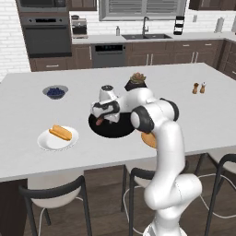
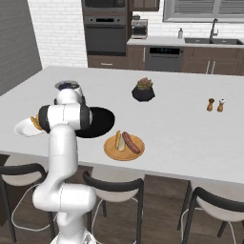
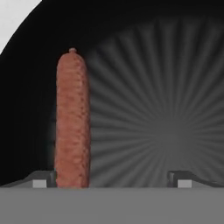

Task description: Place one bun and one sausage from the bowl on each plate.

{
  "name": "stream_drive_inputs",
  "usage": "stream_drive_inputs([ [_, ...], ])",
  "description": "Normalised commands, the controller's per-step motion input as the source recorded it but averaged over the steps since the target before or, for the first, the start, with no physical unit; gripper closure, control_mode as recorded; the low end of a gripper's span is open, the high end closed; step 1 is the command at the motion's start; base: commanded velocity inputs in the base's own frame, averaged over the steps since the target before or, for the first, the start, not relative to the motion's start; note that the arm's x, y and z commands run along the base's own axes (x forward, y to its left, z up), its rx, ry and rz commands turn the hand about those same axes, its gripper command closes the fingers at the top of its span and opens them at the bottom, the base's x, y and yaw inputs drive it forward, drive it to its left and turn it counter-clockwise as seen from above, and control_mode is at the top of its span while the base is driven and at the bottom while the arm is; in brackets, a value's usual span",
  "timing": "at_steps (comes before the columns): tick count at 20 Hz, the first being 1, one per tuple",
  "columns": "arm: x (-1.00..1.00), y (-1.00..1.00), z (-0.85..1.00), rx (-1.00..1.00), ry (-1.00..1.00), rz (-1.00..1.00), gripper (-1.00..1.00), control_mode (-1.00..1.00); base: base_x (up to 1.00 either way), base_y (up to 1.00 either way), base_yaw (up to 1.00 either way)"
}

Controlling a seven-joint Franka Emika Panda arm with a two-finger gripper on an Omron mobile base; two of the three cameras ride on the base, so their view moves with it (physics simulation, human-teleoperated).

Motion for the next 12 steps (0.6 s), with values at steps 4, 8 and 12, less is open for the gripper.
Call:
stream_drive_inputs([
  [4, 0.38, 0.43, -0.05, 0.00, 0.00, -0.05, -1.00, -1.00, 0.00, 0.00, 0.00],
  [8, -0.03, 0.01, -0.61, -0.07, 0.01, -0.07, -1.00, -1.00, 0.00, 0.00, 0.00],
  [12, -0.14, -0.14, -0.83, -0.05, 0.05, 0.00, -1.00, -1.00, 0.00, 0.00, 0.00],
])
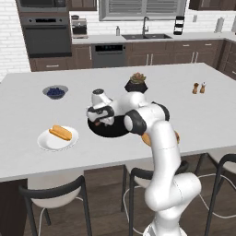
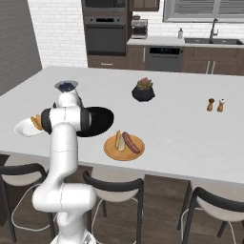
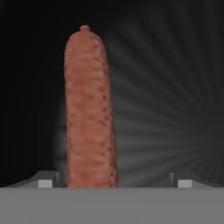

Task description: Place one bun and one sausage from the bowl on each plate.

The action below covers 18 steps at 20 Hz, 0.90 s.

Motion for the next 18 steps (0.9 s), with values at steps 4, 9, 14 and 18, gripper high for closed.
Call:
stream_drive_inputs([
  [4, -0.24, -0.32, -0.72, 0.00, 0.05, 0.00, 1.00, -1.00, 0.00, 0.00, 0.00],
  [9, -0.12, -0.21, -0.36, 0.00, 0.00, 0.00, 1.00, -1.00, 0.00, 0.00, 0.00],
  [14, -0.81, -0.53, -0.61, 0.00, 0.00, 0.00, 1.00, -1.00, 0.00, 0.00, 0.00],
  [18, -1.00, -0.73, -0.11, 0.08, 0.00, 0.00, 1.00, -1.00, 0.00, 0.00, 0.00],
])
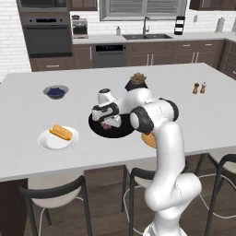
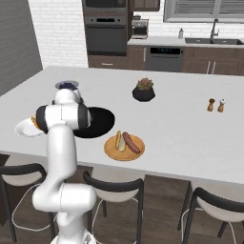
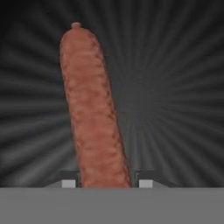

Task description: Place one bun and one sausage from the bowl on each plate.

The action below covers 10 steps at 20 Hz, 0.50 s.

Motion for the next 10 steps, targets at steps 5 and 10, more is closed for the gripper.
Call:
stream_drive_inputs([
  [5, -0.79, -0.57, 0.33, 0.20, -0.13, 0.00, 1.00, -1.00, 0.00, 0.00, 0.00],
  [10, -0.03, 0.34, 1.00, 0.27, -0.29, -0.01, 1.00, -1.00, 0.00, 0.00, 0.00],
])
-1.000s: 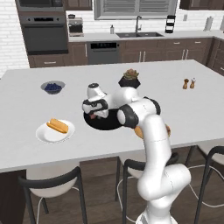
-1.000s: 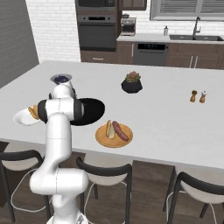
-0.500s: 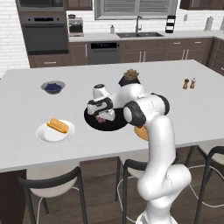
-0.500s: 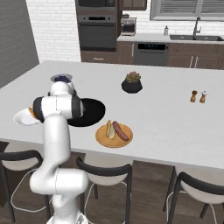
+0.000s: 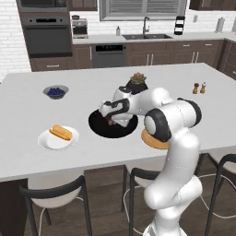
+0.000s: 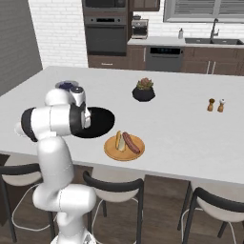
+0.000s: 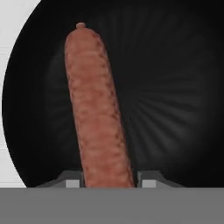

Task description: Place one bun and one sausage from the bowl on each plate.

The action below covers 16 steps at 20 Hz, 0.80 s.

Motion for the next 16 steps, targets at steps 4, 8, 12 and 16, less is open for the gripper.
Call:
stream_drive_inputs([
  [4, -0.48, 0.75, 0.92, 0.23, 0.09, 0.11, 1.00, -1.00, 0.00, 0.00, 0.00],
  [8, -0.16, 0.98, 0.99, 0.20, 0.21, 0.17, 1.00, -1.00, 0.00, 0.00, 0.00],
  [12, -0.01, 1.00, 0.28, 0.06, 0.40, 0.22, 1.00, -1.00, 0.00, 0.00, 0.00],
  [16, -0.18, 0.86, -0.18, 0.02, 0.23, 0.34, 1.00, -1.00, 0.00, 0.00, 0.00],
])
